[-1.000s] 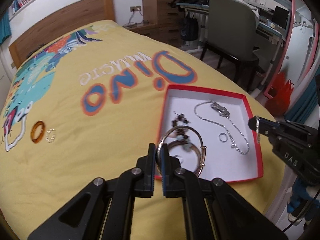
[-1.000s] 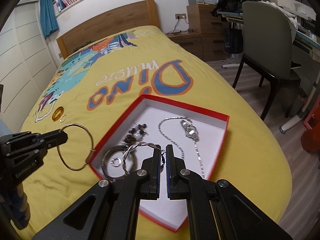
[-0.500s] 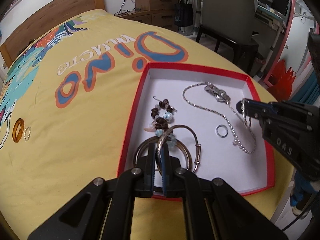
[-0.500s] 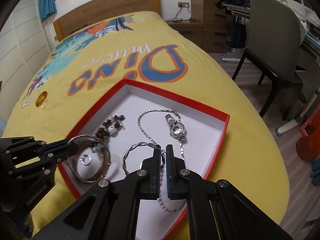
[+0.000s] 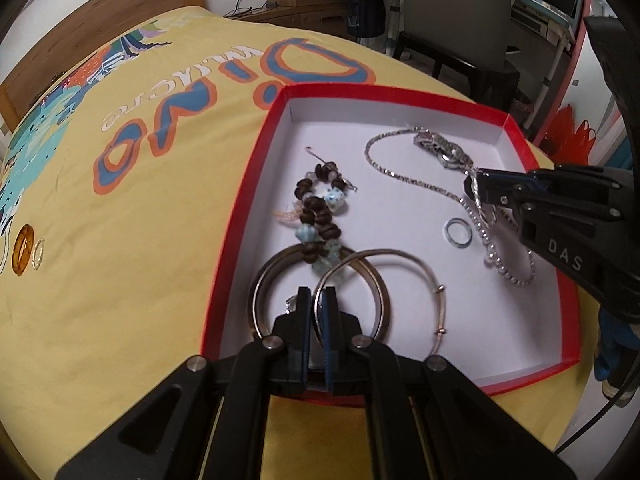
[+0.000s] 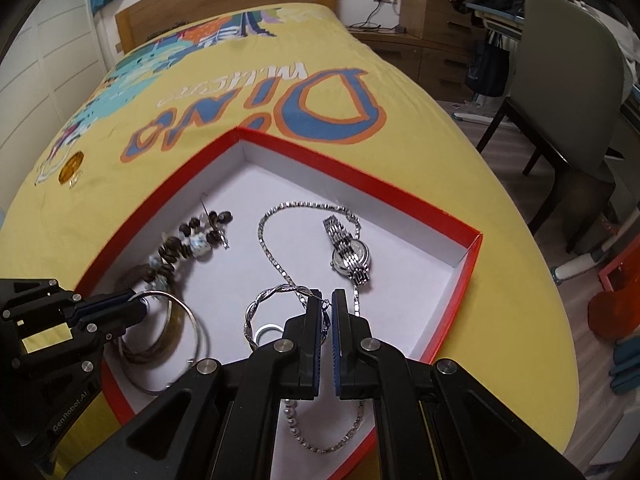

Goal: Organize jewelry
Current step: 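Open both tools to drop the bangle and hoop in the box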

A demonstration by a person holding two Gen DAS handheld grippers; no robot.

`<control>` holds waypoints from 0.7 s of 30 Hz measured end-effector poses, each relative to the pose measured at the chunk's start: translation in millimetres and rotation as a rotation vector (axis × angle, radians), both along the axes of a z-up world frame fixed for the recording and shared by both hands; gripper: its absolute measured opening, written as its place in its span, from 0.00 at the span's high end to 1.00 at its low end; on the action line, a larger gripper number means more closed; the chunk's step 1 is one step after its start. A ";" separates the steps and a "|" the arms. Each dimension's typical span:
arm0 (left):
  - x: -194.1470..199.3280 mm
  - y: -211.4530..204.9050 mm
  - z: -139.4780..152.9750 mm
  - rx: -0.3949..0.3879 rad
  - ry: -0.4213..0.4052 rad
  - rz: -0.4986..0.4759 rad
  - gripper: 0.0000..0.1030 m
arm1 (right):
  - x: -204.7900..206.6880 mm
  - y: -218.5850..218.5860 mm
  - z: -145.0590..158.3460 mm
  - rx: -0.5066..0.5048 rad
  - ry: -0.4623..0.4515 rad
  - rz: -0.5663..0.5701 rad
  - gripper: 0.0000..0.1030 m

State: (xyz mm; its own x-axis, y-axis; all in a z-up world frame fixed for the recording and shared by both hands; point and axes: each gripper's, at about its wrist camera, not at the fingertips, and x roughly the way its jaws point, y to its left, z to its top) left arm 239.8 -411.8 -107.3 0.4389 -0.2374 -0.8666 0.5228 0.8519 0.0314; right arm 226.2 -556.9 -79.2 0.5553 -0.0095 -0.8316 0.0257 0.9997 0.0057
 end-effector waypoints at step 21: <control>-1.3 0.8 -0.7 0.000 -0.008 0.007 0.91 | -2.9 4.2 -5.9 -0.053 0.005 0.026 0.86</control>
State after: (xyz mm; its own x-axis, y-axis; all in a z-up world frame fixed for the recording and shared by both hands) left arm 238.5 -410.9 -107.9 0.4475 -0.2340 -0.8631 0.5162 0.8557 0.0356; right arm 223.2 -552.7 -85.1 0.5521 -0.0387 -0.8329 -0.0008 0.9989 -0.0469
